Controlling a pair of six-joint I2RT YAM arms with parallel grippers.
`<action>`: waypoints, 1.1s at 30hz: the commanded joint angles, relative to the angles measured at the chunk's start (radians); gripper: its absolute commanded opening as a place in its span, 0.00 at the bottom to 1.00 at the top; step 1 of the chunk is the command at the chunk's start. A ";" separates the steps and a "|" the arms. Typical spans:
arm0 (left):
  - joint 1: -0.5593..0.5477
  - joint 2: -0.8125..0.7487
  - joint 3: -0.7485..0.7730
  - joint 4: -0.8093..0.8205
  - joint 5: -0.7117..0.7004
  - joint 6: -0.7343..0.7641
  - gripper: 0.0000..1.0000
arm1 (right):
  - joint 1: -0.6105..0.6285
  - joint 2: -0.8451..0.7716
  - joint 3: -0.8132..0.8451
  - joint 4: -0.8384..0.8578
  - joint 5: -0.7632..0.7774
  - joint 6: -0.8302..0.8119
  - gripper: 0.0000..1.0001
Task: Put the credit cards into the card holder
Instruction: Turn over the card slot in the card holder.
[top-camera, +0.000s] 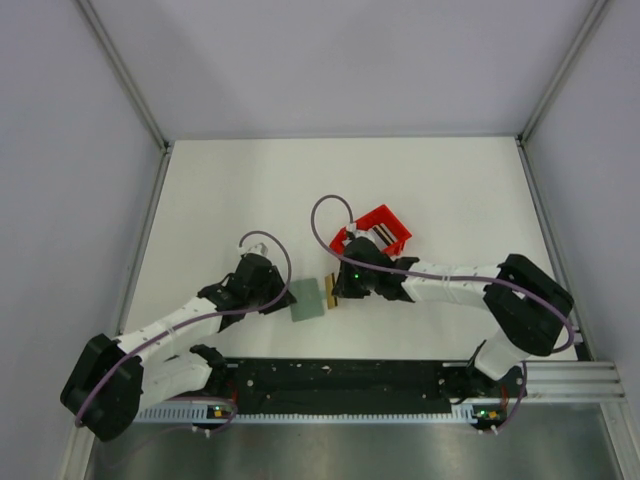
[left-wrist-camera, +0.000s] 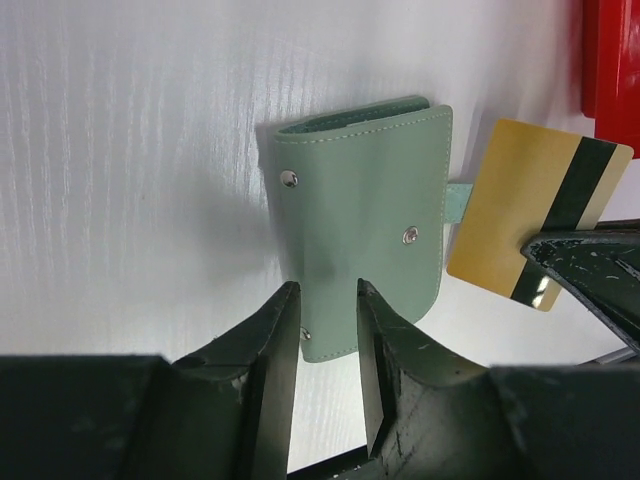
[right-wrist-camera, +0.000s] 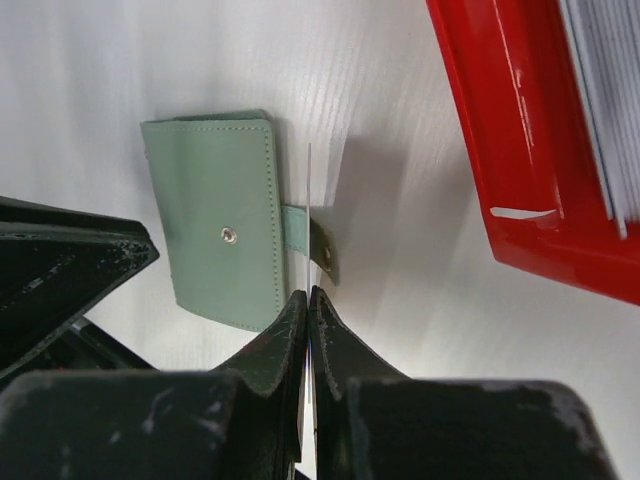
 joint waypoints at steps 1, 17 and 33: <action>0.000 -0.029 0.022 0.001 -0.059 0.015 0.35 | -0.014 -0.006 0.007 0.068 -0.092 0.046 0.00; -0.002 0.003 -0.001 -0.033 -0.088 -0.006 0.16 | -0.051 0.060 0.020 0.096 -0.179 0.066 0.00; 0.000 0.103 -0.010 0.063 0.019 0.031 0.00 | -0.066 0.022 -0.010 0.221 -0.279 0.072 0.00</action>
